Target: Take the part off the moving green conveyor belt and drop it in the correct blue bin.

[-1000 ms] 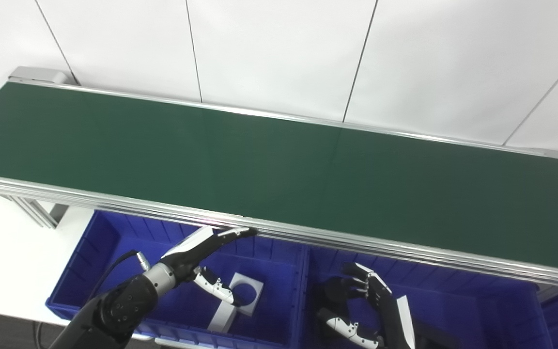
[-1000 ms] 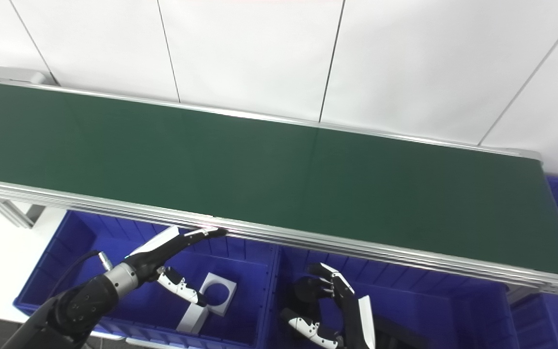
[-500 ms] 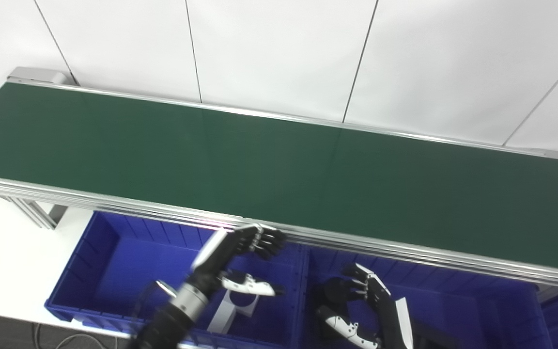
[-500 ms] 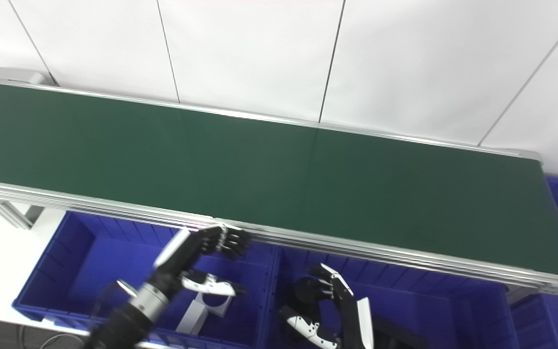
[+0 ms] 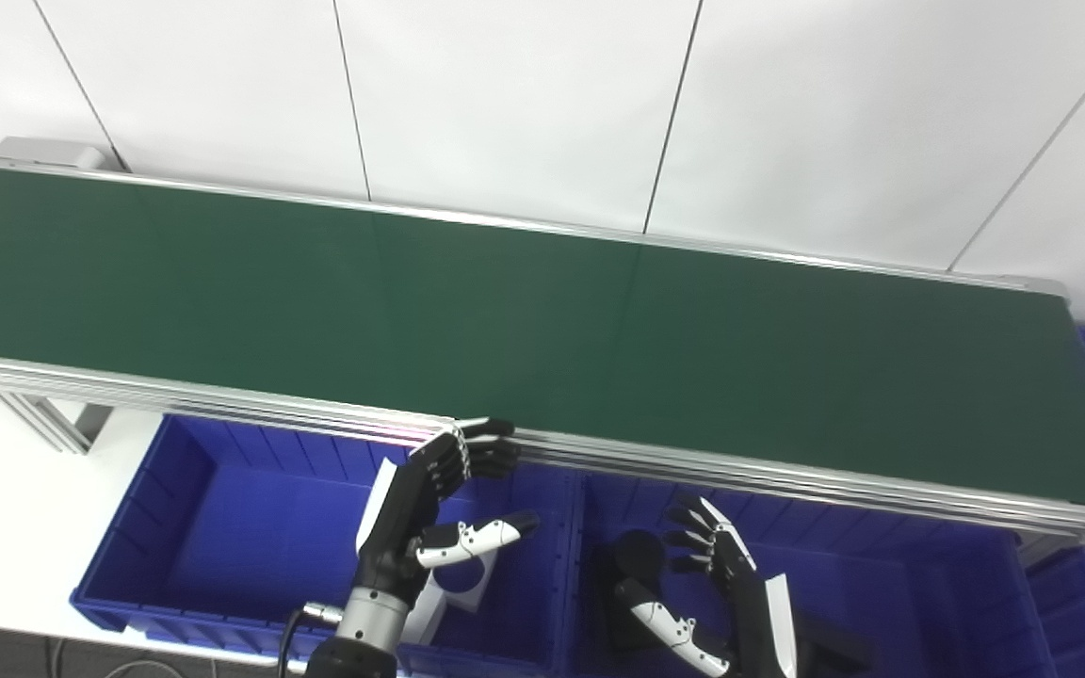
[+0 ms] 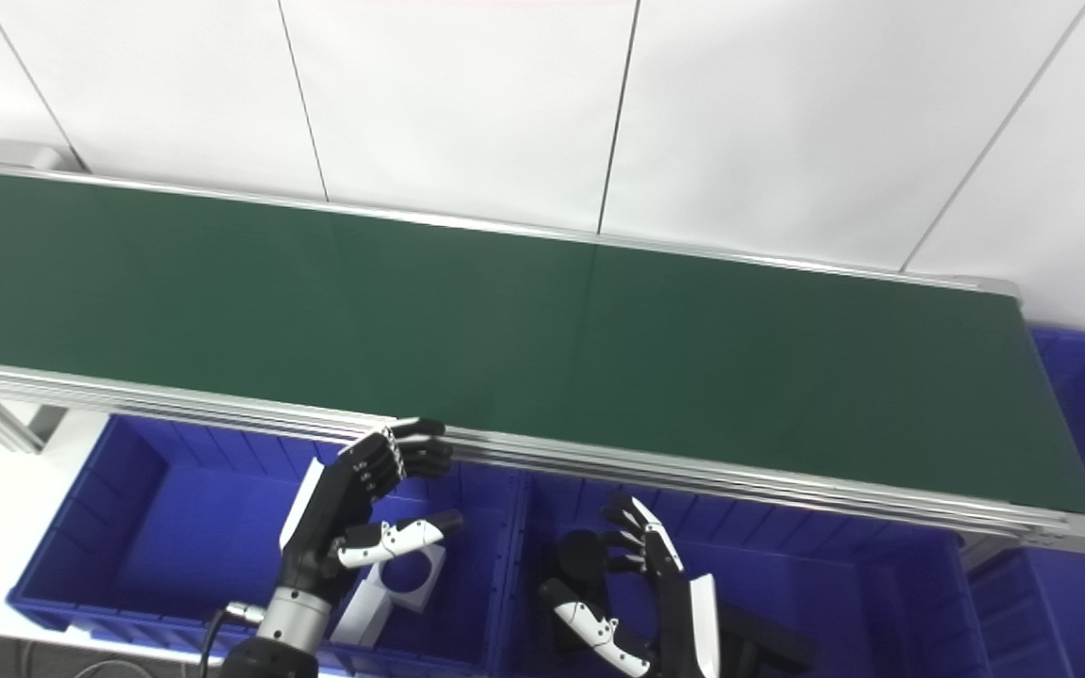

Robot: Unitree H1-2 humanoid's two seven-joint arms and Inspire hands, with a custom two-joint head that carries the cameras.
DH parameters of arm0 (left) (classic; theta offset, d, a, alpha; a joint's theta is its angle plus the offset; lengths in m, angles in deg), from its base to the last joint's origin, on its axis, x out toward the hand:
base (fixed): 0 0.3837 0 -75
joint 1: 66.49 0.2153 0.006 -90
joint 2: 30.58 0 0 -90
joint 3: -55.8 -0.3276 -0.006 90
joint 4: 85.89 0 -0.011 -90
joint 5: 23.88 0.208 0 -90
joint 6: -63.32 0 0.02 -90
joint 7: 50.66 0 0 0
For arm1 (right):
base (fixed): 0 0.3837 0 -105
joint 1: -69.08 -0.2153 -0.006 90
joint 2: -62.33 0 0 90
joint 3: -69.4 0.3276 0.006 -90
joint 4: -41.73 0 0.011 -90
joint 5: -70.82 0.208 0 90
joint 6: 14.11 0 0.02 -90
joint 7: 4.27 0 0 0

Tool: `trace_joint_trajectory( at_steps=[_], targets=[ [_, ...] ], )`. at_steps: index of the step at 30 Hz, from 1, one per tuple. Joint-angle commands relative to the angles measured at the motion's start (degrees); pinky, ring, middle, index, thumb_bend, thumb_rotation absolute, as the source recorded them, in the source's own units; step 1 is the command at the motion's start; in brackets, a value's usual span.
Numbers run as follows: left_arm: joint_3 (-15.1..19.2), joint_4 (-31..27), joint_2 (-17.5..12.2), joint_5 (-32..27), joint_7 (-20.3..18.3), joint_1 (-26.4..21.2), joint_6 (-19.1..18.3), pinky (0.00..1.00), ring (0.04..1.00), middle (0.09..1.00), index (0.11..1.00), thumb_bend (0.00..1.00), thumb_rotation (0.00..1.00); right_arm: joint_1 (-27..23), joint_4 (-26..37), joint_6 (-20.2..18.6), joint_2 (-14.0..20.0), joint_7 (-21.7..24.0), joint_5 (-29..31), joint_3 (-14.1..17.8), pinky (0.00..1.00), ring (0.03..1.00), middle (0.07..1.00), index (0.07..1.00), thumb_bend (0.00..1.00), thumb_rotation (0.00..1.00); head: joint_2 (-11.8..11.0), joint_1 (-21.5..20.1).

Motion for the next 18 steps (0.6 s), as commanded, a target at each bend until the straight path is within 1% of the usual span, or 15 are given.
trace_joint_trajectory(
  at_steps=[1,2,3,4,5,7,12,13,14,15,16,17,18],
  targets=[
    [-0.21,-1.04,0.00,-1.62,-0.61,-0.38,2.51,0.64,0.621,0.647,0.691,0.59,0.00,-0.04,1.53,2.91,-1.14,-0.68,-1.04,0.34,0.58,0.713,0.785,0.831,0.69,0.39,0.02,0.06],
    [-0.32,-1.09,-0.20,-2.64,-1.24,-0.33,2.38,0.65,0.623,0.651,0.693,0.58,0.00,0.16,1.57,2.71,-1.63,-0.66,-1.33,0.74,0.58,0.715,0.788,0.833,0.69,0.38,0.49,-1.37],
    [-0.41,-1.14,-0.34,-3.39,-1.68,-0.29,2.26,0.64,0.634,0.664,0.696,0.57,0.00,0.30,1.59,2.59,-2.01,-0.59,-1.54,1.07,0.58,0.716,0.788,0.834,0.69,0.34,0.49,-1.37],
    [-0.50,-1.15,-0.68,-4.10,-2.24,-0.31,2.26,0.64,0.637,0.669,0.696,0.57,0.00,0.50,1.71,1.97,-2.54,-0.36,-1.58,1.41,0.57,0.716,0.789,0.835,0.68,0.33,1.06,-2.54],
    [-0.54,-1.13,-0.92,-4.56,-2.63,-0.34,2.30,0.64,0.640,0.673,0.698,0.56,0.00,0.64,1.79,1.56,-2.94,-0.11,-1.63,1.72,0.58,0.719,0.792,0.838,0.68,0.32,1.06,-2.54],
    [-0.30,-1.29,-1.27,-4.61,-2.69,-0.27,1.99,0.64,0.638,0.669,0.695,0.60,0.00,0.81,1.85,1.09,-3.64,0.21,-1.99,2.17,0.57,0.718,0.795,0.844,0.67,0.27,1.32,-3.23],
    [0.29,-1.77,-2.07,-4.58,-2.93,-0.37,1.34,0.66,0.642,0.660,0.686,0.64,0.00,0.93,2.29,0.74,-4.74,0.35,-3.01,3.04,0.58,0.727,0.801,0.849,0.66,0.26,2.63,-5.22],
    [0.38,-1.71,-2.19,-4.57,-2.97,-0.45,1.39,0.66,0.640,0.660,0.686,0.64,0.00,0.93,2.31,0.79,-4.97,0.32,-3.07,3.29,0.58,0.723,0.800,0.845,0.66,0.24,2.63,-5.22],
    [0.48,-1.78,-2.37,-4.58,-3.01,-0.50,1.28,0.66,0.640,0.660,0.686,0.64,0.00,0.87,2.24,0.81,-5.28,0.31,-3.05,3.50,0.57,0.720,0.798,0.841,0.65,0.21,2.50,-6.85],
    [0.55,-1.85,-2.52,-4.61,-3.04,-0.52,1.19,0.66,0.640,0.661,0.687,0.64,0.00,0.85,2.18,0.83,-5.53,0.36,-3.06,3.68,0.57,0.719,0.797,0.839,0.65,0.20,2.49,-7.07],
    [0.61,-1.92,-2.69,-4.59,-3.06,-0.53,1.10,0.66,0.644,0.663,0.691,0.64,0.00,0.86,2.15,0.79,-5.76,0.53,-2.99,3.80,0.58,0.719,0.797,0.837,0.65,0.17,2.41,-7.90],
    [0.71,-2.01,-2.93,-4.58,-3.11,-0.57,0.91,0.66,0.645,0.664,0.692,0.64,0.00,0.88,2.13,0.62,-6.00,0.72,-2.99,3.90,0.58,0.719,0.798,0.837,0.65,0.17,2.45,-9.01],
    [0.78,-2.06,-3.16,-4.63,-3.23,-0.61,0.75,0.67,0.652,0.666,0.692,0.63,0.00,0.90,2.08,0.41,-6.18,0.82,-3.10,3.99,0.58,0.721,0.798,0.836,0.64,0.13,2.44,-9.16]
  ],
)
